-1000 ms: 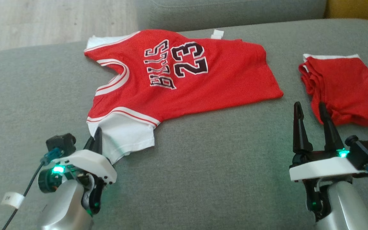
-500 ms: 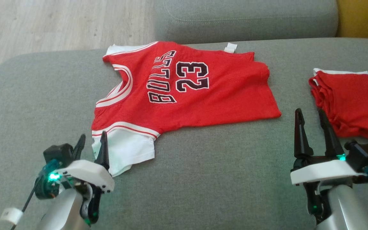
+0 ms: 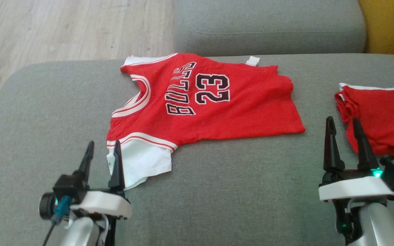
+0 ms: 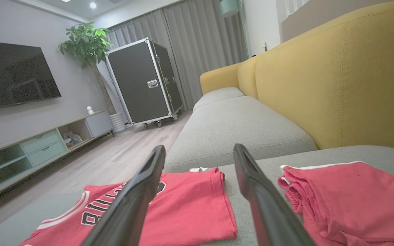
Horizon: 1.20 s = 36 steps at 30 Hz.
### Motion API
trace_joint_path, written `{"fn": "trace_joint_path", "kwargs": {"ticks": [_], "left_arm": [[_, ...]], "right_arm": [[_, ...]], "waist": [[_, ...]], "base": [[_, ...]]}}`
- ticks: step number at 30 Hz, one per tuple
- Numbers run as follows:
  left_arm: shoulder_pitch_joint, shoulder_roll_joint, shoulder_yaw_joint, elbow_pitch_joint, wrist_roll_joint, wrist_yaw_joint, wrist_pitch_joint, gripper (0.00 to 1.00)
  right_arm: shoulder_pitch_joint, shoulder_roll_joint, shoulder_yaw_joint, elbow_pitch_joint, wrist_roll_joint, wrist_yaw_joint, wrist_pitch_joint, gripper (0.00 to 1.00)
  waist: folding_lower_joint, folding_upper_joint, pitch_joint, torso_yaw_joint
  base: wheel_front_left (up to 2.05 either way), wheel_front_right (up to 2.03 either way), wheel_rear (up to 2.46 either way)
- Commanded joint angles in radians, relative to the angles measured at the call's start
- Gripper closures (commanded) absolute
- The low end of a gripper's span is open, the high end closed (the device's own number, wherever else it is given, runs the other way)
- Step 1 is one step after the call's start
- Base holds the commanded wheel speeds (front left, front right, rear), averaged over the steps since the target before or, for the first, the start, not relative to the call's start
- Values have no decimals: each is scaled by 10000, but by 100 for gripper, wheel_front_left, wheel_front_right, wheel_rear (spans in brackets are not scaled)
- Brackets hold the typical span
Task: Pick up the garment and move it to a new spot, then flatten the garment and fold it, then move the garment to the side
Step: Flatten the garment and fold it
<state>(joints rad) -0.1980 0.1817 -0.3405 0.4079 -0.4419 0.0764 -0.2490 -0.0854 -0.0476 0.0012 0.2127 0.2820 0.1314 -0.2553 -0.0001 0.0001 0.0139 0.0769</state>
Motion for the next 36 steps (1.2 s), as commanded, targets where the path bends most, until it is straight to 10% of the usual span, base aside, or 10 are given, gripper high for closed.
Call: {"fn": "trace_joint_path", "kwargs": {"ticks": [1,36], "left_arm": [[-295,193,275,-504,117,72,-103,0],[-735,-385,-53,-129,212,-195,-123,0]], "right_arm": [[-321,-26,200,-274,-167,-7,-65,0],[-4996,-26,-3607,8590,-2956,-7,521,0]], "waist": [[1,-1,125,139],[1,-1,1517,1692]], "base": [[0,0,0],[0,0,0]]}}
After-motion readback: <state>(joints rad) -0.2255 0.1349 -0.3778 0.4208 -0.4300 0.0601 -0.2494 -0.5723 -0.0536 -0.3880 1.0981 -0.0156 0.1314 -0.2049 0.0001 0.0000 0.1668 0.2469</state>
